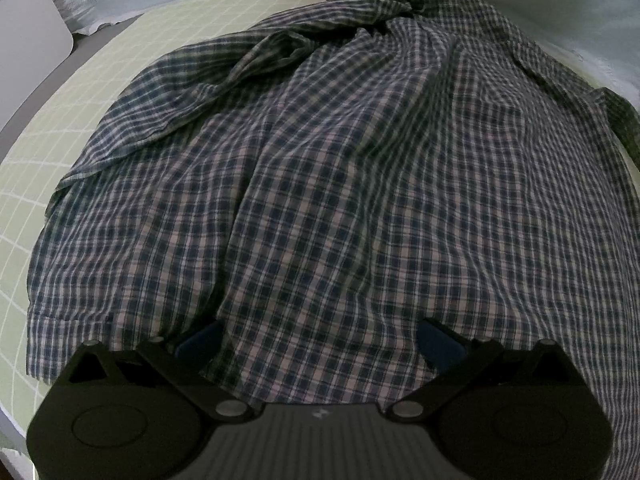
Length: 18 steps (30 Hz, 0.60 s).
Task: Fold clothes
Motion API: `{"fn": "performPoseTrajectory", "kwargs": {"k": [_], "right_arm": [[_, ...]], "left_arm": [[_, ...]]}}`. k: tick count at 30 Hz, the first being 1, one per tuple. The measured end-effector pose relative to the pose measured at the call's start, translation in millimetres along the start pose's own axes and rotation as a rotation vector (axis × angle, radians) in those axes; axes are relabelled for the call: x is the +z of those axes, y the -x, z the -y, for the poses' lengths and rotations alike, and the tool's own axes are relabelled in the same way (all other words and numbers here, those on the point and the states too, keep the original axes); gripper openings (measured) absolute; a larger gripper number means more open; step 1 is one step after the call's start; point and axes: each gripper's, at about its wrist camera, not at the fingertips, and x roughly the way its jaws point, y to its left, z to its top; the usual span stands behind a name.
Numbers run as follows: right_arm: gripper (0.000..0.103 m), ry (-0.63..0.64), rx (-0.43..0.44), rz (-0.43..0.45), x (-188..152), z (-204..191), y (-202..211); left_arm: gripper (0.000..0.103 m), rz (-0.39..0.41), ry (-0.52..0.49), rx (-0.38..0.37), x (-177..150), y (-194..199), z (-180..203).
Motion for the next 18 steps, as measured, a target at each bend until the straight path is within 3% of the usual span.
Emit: {"fn": "performPoseTrajectory", "kwargs": {"k": [5,9,14,16,18], "right_arm": [[0.025,-0.207,0.147,-0.028,3,-4,25],[0.042,-0.55,0.219,-0.049,-6,32,30],[0.073,-1.054,0.183,-0.064,-34,86,18],[0.074,-1.222,0.163,-0.129,-52,99,0],[0.074,-1.308,0.161,-0.194,-65,101,-16]], "left_arm": [[0.103,0.007,-0.011,-0.005,-1,0,0],[0.103,0.007,-0.018,-0.01,0,0,-1],[0.103,0.009,-0.024,-0.013,0,-1,-2],[0.103,0.009,-0.025,-0.014,0,-1,-2],[0.103,0.009,-0.024,-0.013,0,-1,-1]]}}
